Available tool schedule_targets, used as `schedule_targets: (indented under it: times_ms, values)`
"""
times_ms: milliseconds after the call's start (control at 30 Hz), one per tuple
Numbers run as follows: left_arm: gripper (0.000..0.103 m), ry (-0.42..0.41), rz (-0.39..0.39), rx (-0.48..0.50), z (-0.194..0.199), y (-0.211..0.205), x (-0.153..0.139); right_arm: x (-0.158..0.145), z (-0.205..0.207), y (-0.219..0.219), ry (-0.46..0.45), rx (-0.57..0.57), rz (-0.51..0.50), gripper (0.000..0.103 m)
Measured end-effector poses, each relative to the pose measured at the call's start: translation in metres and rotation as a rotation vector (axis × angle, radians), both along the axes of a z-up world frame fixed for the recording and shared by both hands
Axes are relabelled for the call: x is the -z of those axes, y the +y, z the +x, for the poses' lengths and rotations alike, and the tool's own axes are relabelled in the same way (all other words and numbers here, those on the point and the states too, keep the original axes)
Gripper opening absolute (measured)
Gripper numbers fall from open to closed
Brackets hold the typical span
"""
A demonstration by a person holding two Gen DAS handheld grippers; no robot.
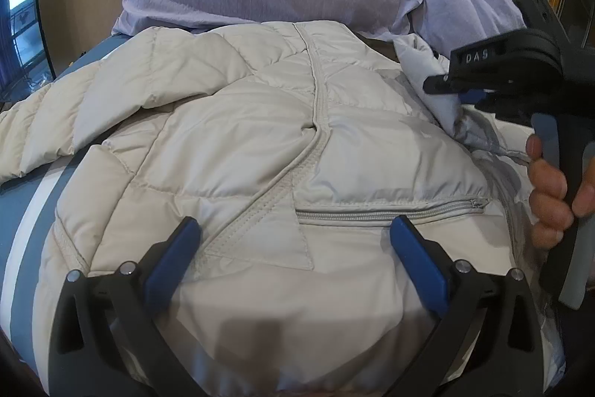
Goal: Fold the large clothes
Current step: 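Carry the sleeve across the jacket front and lay it down with the right gripper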
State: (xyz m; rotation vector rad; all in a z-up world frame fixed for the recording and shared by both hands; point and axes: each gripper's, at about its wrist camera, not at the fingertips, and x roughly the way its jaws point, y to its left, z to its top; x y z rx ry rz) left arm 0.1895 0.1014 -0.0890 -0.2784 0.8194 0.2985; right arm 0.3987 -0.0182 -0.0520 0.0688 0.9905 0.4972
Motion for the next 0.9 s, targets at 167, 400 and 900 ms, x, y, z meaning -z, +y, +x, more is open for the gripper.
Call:
schedule_targets:
  times_ms: [167, 400, 900]
  values:
    - [0.101, 0.000, 0.000, 0.000, 0.000, 0.000, 0.000, 0.002, -0.006, -0.002, 0.000, -0.016, -0.007, 0.024]
    - [0.101, 0.000, 0.000, 0.000, 0.000, 0.000, 0.000, -0.017, -0.014, -0.012, -0.032, -0.040, 0.001, 0.067]
    - [0.101, 0.000, 0.000, 0.000, 0.000, 0.001, 0.001, -0.017, 0.021, -0.090, -0.113, 0.277, -0.154, 0.080]
